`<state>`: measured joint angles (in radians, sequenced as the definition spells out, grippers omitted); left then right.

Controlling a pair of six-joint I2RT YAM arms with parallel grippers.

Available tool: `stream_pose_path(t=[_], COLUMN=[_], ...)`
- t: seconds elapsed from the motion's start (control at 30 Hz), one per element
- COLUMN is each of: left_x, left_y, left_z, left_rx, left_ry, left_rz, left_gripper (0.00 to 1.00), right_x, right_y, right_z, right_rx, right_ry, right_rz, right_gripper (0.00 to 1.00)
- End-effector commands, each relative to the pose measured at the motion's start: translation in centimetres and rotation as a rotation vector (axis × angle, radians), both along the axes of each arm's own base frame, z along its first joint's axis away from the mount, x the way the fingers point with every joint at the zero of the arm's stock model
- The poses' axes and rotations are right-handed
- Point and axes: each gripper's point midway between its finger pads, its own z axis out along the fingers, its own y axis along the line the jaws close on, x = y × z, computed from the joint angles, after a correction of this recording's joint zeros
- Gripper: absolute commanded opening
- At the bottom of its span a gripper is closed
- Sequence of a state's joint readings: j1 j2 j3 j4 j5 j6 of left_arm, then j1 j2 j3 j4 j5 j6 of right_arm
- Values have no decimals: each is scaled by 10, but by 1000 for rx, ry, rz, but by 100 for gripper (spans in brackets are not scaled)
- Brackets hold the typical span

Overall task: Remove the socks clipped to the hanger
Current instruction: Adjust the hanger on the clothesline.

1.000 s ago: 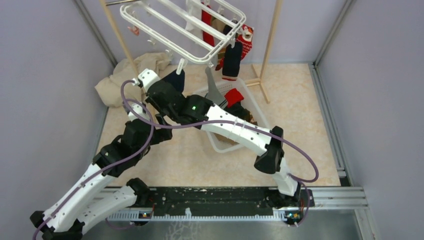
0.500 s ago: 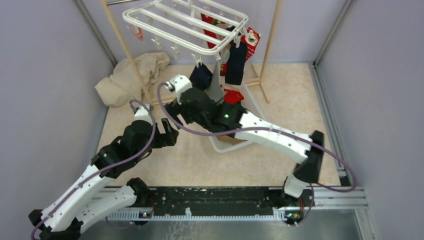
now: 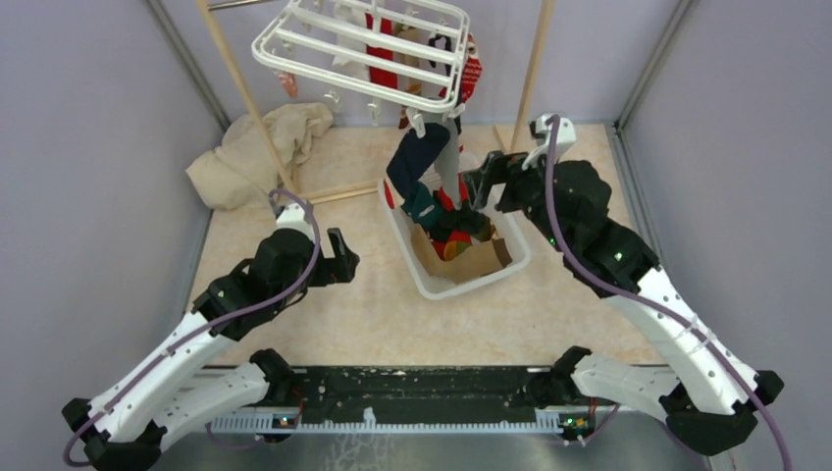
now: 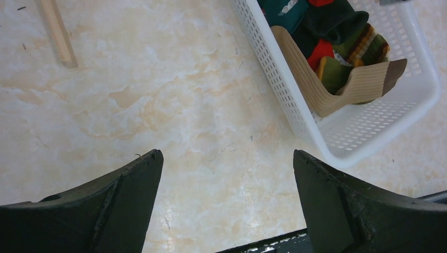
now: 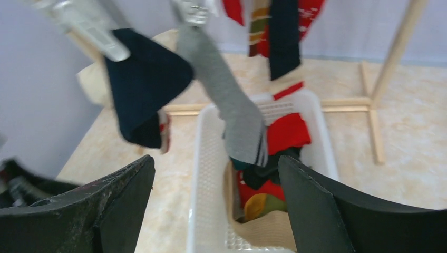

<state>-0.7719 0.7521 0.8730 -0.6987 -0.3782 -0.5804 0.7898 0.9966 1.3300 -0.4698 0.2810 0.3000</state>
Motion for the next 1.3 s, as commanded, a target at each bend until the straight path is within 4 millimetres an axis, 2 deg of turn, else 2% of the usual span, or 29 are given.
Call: stream_pose_path(t=[0.0, 0.13, 0.2, 0.33, 0.43, 0.47, 0.63, 0.67, 0.73, 0.83, 0.93, 1.03, 1.13, 1.27], left_x=[5, 6, 6, 8, 10, 10, 11, 12, 12, 13, 14, 15, 16, 14], left_y=[-6, -7, -8, -9, -11, -13, -18, -19, -19, -18, -20, -23, -25, -26], left_z=[21, 23, 24, 24, 22, 22, 21, 20, 19, 15, 11, 10, 11, 12], left_rx=[-30, -26, -22, -10, 1, 3, -2, -1, 4, 10, 18, 16, 12, -1], left_ry=[-47, -49, -47, -49, -46, -44, -36, -34, -33, -35, -31, -30, -29, -30], left_rz=[-19, -25, -28, -36, -42, -47, -65, -67, -69, -66, -69, -80, -86, -88], left_gripper=[99, 99, 99, 99, 99, 99, 99, 99, 99, 99, 99, 99, 99, 99], right_x=[43, 93, 116, 154, 177, 187, 227, 232, 235, 221, 210, 211, 216, 221], right_y=[-26, -48, -52, -53, -41, -36, -14, -8, 4, 15, 17, 16, 10, -12], right_z=[-21, -47, -59, -69, -70, -77, -86, -82, -87, -95, -100, -106, -109, -113], right_rx=[84, 152, 175, 169, 156, 156, 176, 186, 213, 272, 308, 315, 293, 254], right_ry=[49, 65, 65, 1, -45, -43, -57, -77, -88, -112, -128, -126, -114, -101], right_rz=[-97, -129, -107, -80, -25, 0, 89, 116, 185, 272, 303, 289, 242, 96], right_gripper=[87, 86, 85, 84, 85, 85, 86, 86, 85, 85, 85, 81, 70, 47])
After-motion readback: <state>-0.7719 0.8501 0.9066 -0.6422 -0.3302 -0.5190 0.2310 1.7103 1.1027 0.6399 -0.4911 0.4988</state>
